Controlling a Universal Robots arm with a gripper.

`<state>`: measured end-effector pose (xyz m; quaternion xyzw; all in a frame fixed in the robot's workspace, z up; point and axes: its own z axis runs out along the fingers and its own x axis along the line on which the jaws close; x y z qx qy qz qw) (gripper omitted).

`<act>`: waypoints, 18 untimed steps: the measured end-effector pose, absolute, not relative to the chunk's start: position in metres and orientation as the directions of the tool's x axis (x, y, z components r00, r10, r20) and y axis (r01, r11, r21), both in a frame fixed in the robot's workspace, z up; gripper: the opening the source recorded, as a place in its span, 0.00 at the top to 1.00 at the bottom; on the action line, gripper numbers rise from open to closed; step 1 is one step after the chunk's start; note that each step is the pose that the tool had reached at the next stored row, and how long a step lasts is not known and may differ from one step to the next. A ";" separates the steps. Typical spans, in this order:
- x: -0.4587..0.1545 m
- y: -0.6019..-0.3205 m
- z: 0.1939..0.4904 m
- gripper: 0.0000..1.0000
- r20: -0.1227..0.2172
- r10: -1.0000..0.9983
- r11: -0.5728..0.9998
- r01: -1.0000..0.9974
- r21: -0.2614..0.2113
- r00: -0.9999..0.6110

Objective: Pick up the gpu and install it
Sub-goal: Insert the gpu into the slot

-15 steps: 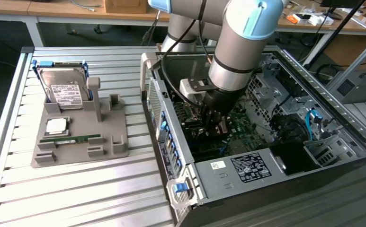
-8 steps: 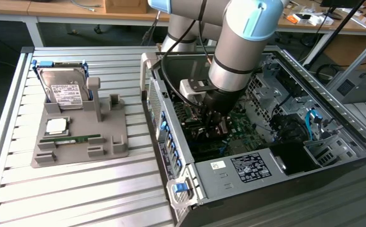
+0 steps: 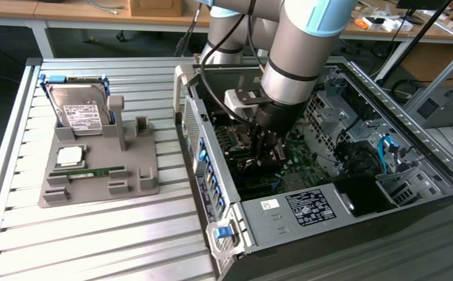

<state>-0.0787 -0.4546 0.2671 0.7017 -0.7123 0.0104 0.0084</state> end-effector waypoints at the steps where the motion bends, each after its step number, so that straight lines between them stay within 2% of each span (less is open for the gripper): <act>1: -0.079 -0.455 0.269 0.66 0.026 -1.000 0.015 -1.000 -0.003 -0.015; 13: -0.079 -0.446 0.295 0.67 0.038 -0.999 0.011 -1.000 -0.003 -0.011; 16: -0.079 -0.445 0.296 0.86 0.043 -0.999 0.009 -1.000 -0.003 -0.009; 18: -0.074 -0.445 0.296 0.89 0.043 -0.999 0.004 -1.000 0.001 -0.004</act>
